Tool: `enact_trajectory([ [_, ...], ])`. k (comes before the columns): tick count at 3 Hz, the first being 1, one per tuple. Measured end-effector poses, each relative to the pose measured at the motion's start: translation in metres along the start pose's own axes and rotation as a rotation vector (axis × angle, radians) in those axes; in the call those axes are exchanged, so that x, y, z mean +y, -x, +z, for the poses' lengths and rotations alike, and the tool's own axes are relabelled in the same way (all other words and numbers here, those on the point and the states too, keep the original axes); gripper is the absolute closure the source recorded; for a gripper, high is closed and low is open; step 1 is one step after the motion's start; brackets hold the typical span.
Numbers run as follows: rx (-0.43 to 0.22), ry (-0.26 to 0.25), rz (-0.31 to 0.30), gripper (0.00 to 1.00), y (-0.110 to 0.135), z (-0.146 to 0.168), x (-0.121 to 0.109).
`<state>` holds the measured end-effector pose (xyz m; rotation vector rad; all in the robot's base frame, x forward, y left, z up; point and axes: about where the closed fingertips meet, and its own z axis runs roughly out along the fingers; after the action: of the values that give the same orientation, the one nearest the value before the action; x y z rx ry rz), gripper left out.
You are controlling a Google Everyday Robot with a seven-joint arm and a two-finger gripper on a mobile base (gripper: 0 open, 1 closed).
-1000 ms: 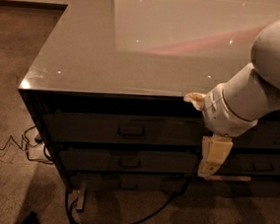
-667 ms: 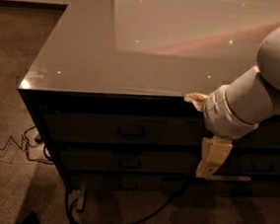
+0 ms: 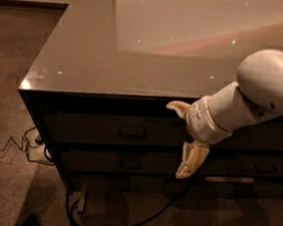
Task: Open top drawer
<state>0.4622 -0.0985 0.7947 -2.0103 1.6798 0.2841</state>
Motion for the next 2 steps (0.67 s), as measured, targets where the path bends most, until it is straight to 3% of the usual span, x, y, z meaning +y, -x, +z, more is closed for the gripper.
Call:
enact_trajectory([
  [1,-0.01,0.032,-0.014,0.0,-0.004,0.031,-0.02],
  [2,0.095,0.057,-0.058,0.0,-0.005,0.058,-0.041],
])
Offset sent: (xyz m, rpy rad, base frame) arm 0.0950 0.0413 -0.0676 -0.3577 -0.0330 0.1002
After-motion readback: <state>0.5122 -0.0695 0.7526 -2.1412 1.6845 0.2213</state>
